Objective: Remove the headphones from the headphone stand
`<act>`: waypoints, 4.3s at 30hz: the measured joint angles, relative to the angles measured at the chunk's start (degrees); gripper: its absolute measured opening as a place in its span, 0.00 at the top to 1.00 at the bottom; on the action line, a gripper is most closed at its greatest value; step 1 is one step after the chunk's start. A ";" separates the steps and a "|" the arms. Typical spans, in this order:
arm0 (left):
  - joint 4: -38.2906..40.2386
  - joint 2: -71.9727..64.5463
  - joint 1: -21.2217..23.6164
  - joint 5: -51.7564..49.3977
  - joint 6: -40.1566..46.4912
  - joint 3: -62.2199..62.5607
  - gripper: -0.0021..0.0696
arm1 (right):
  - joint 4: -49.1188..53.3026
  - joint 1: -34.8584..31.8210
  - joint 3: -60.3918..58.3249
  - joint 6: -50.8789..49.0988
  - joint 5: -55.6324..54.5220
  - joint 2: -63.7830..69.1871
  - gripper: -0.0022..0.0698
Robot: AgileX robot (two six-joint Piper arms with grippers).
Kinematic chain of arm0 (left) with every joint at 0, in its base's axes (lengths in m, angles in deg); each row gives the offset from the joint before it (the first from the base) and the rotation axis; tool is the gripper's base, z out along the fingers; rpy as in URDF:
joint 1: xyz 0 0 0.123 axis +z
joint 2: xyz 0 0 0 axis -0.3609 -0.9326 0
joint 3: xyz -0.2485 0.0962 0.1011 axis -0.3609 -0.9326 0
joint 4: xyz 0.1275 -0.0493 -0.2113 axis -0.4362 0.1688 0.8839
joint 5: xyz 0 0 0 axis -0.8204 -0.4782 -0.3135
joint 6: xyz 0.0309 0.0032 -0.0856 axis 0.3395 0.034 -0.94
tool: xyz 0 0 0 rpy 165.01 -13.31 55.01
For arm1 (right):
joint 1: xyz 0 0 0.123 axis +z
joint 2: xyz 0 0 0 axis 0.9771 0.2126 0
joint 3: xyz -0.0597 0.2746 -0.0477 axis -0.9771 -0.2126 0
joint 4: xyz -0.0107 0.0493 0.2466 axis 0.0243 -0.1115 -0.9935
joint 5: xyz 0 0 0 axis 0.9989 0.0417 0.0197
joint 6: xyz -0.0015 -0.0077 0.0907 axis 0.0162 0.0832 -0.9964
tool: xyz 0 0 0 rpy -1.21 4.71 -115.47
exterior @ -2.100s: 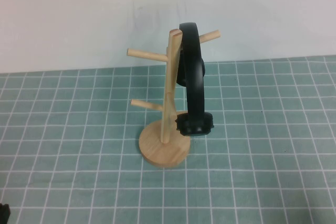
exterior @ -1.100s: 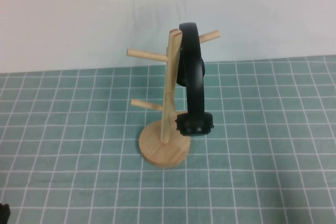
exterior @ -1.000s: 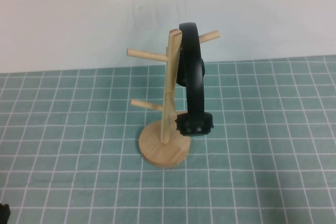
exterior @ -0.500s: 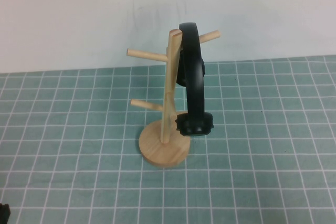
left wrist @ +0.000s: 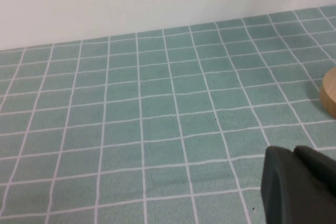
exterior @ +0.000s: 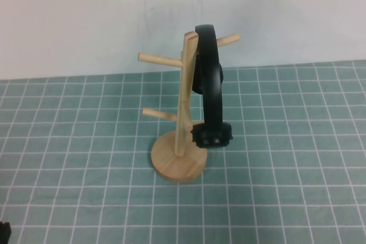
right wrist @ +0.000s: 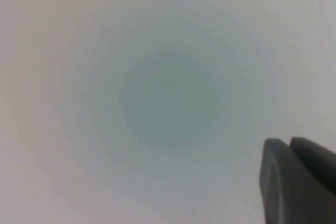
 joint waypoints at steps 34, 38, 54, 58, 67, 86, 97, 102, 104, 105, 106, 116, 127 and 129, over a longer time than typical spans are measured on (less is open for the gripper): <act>0.00 0.00 0.00 0.00 0.00 0.00 0.98 | -85.91 9.31 12.03 93.47 42.39 55.69 0.38; 0.00 0.00 0.00 0.00 0.00 0.00 0.98 | -90.04 12.80 12.03 98.61 40.26 56.69 0.35; 0.00 0.00 0.00 0.00 0.00 0.00 0.98 | -101.95 15.88 12.25 105.81 39.99 62.20 0.35; 0.00 0.00 0.00 0.00 0.00 0.00 0.98 | -101.72 17.41 13.80 106.09 40.02 63.78 0.35; 0.00 0.00 0.00 0.00 0.00 0.00 0.98 | -103.70 19.13 18.20 106.09 40.01 68.23 0.41; 0.00 0.00 0.00 0.00 0.00 0.00 0.98 | -101.24 13.63 18.29 105.19 41.48 60.95 0.98; 0.00 0.00 0.00 0.00 0.00 0.00 0.98 | -70.97 3.67 18.17 75.22 40.29 53.79 0.98; 0.00 0.00 0.00 0.00 0.00 0.00 0.98 | -52.92 4.05 18.17 66.26 42.74 56.15 0.98; 0.00 0.00 0.00 0.00 0.00 0.00 0.98 | -48.72 4.05 18.17 63.41 40.25 56.85 0.97; 0.00 0.00 0.00 0.00 0.00 0.00 0.98 | -47.15 4.05 18.17 60.48 37.79 56.96 0.97; 0.00 0.00 0.00 0.00 0.00 0.00 0.98 | -45.79 4.05 18.17 58.14 35.99 57.35 0.97; 0.00 0.00 0.00 0.00 0.00 0.00 0.98 | -43.46 13.12 18.17 45.58 31.09 68.36 0.97; 0.00 0.00 0.00 0.00 0.00 0.00 0.98 | -28.83 22.38 19.02 25.78 12.50 81.48 0.97; 0.00 0.00 0.00 0.00 0.00 0.00 0.98 | -28.82 22.38 19.91 25.78 12.88 83.29 0.95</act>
